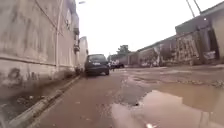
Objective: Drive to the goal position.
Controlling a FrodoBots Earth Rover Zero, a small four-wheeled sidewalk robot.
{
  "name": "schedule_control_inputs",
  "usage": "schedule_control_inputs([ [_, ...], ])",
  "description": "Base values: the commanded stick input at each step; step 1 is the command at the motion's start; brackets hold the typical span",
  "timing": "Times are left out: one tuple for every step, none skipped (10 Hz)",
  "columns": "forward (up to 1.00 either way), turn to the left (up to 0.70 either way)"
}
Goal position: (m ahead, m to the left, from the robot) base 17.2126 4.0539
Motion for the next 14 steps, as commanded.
schedule_control_inputs([
  [0.7, 0.0],
  [0.7, 0.0],
  [0.7, 0.0],
  [0.7, 0.0],
  [0.7, 0.0],
  [0.7, 0.0],
  [0.7, 0.0],
  [0.7, 0.0],
  [0.7, 0.0],
  [0.7, 0.0],
  [0.7, 0.0],
  [0.7, 0.0],
  [0.7, 0.0],
  [0.7, 0.0],
])
